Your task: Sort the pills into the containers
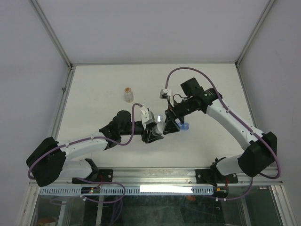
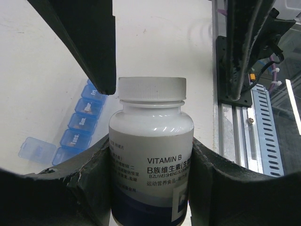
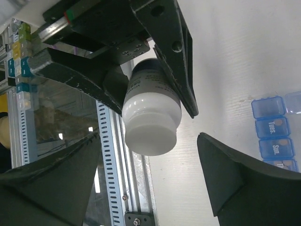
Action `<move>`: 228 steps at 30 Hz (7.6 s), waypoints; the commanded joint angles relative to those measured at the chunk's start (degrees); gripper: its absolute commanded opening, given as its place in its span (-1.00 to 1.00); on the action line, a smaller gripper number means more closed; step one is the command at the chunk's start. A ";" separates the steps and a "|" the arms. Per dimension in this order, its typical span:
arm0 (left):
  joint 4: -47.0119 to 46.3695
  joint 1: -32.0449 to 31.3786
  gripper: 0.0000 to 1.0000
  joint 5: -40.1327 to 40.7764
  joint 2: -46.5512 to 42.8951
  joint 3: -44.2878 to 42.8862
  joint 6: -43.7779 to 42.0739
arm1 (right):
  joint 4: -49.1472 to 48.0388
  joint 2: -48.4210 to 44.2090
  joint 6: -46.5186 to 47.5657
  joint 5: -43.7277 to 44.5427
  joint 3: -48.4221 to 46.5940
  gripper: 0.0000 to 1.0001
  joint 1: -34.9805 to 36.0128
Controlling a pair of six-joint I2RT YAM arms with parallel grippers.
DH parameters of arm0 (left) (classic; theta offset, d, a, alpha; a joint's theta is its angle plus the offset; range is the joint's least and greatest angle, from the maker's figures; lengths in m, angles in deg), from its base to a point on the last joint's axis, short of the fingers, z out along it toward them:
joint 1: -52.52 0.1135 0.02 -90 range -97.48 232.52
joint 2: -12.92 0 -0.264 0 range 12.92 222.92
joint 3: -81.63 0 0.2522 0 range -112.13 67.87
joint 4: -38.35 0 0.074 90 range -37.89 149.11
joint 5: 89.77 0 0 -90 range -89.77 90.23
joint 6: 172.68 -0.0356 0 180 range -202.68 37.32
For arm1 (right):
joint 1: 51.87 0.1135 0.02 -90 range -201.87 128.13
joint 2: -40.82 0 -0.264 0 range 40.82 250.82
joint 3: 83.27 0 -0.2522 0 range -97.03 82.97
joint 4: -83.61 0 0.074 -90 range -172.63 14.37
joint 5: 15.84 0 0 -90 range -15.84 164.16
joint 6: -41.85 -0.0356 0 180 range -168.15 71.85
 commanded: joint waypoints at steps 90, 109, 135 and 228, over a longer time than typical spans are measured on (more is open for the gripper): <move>-3.84 0.15 -1.00 -5.80 -0.99 -0.42 -0.98 | 8.55 -3.69 56.17 -5.47 -1.67 0.96 1.16; -3.02 0.30 -1.00 -1.97 -2.15 -1.24 -0.22 | 1.16 -4.56 -4.01 5.20 -5.49 0.83 2.68; -3.51 0.29 -1.00 -1.14 -3.23 0.06 0.23 | 1.53 -1.19 -3.12 9.78 -6.02 -0.14 6.73; 41.48 8.52 -1.00 7.43 10.10 -22.37 -23.52 | -23.55 17.11 14.53 21.76 12.46 0.67 -38.89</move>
